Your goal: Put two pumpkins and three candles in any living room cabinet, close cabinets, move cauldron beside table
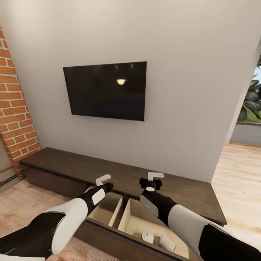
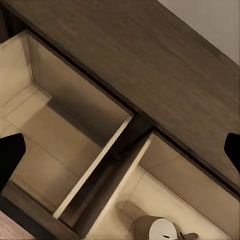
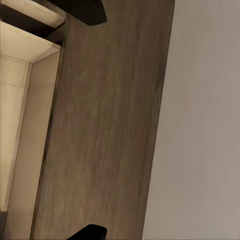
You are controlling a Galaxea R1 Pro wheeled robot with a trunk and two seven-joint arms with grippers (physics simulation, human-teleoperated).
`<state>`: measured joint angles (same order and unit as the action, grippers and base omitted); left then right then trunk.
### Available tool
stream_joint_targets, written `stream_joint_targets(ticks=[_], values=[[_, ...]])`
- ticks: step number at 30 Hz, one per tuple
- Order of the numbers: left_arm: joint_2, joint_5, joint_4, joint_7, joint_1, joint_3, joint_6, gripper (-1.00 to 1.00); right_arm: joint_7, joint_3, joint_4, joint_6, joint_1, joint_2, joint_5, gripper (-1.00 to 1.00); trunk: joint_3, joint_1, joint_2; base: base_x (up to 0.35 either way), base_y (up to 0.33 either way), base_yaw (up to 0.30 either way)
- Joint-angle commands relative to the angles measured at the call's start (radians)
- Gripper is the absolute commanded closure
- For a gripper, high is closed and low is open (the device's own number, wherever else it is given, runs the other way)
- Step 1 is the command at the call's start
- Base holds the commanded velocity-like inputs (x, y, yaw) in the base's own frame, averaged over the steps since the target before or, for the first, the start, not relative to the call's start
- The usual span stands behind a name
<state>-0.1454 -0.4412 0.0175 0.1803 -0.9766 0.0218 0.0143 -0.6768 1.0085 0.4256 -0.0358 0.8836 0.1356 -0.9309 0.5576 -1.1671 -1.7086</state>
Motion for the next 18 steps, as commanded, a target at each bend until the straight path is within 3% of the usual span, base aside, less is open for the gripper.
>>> stream_joint_targets(ticks=[1,18], values=[[0.0,-0.005,0.001,0.004,0.0,0.003,0.002,-1.0,-0.006,0.009,0.001,-0.004,0.002,-0.001,-0.009,-1.0,0.002,0.0,-0.001,0.0,0.0,0.178],[-0.002,-0.007,0.001,0.005,0.0,0.002,0.001,-1.0,-0.006,0.009,-0.001,-0.004,-0.002,0.018,-0.008,-1.0,0.024,0.0,-0.001,0.0,0.0,0.184]])
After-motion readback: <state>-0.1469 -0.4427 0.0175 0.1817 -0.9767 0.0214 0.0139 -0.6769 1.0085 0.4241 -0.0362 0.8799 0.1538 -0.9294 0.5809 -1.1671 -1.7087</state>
